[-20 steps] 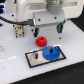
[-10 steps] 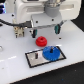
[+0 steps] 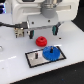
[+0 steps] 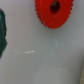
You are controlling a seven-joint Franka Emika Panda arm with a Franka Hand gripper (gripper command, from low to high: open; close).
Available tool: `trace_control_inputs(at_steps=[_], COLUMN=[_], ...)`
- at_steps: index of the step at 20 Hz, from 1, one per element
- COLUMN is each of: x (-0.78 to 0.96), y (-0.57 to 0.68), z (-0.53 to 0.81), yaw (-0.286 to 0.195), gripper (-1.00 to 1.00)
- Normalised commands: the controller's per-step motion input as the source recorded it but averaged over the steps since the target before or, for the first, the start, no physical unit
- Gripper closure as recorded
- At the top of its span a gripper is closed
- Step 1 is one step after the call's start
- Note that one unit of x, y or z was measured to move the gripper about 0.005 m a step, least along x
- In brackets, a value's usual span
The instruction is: Insert the blue gear onto the right peg, followed by the red gear
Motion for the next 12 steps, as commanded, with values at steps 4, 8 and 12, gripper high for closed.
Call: trace_control_inputs(at_steps=[4, 8, 12], x=[-0.15, -0.1, 0.0], y=[-0.01, -0.03, -0.11], z=[-0.22, -0.17, -0.13], yaw=[0.0, 0.0, 0.0], gripper=[-1.0, -1.0, -1.0])
